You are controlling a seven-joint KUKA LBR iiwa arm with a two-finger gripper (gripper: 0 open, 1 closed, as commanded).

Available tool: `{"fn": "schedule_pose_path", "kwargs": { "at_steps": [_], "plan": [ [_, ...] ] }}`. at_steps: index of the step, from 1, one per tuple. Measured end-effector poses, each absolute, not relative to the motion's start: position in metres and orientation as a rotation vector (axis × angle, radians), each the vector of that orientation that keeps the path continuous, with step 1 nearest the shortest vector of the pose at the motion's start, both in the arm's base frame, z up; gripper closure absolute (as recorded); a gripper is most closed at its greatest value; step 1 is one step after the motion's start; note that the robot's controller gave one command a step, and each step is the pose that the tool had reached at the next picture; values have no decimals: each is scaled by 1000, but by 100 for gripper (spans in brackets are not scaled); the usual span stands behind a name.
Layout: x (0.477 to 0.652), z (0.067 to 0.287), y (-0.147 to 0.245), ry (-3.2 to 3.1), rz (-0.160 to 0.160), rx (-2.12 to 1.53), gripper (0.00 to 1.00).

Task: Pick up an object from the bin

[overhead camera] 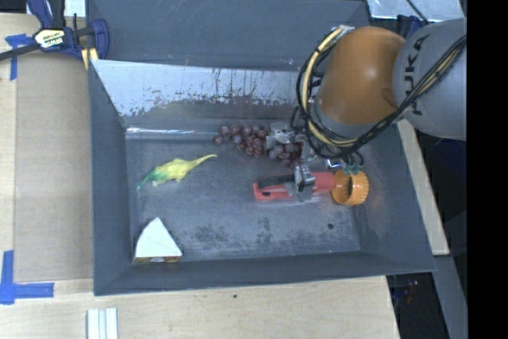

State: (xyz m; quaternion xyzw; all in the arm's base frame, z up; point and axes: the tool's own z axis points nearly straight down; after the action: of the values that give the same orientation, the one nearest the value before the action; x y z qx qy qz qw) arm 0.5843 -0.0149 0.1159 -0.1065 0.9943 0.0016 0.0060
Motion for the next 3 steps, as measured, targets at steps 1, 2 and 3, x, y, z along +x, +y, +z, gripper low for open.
{"fn": "schedule_pose_path", "kwargs": {
  "at_steps": [1, 2, 3],
  "plan": [
    [577, 113, -30, 3118, -1, -270, 0],
    [579, 103, -10, 3122, 3, -239, 0],
    [571, 82, -20, 3126, 7, -84, 0]
  ]
}}
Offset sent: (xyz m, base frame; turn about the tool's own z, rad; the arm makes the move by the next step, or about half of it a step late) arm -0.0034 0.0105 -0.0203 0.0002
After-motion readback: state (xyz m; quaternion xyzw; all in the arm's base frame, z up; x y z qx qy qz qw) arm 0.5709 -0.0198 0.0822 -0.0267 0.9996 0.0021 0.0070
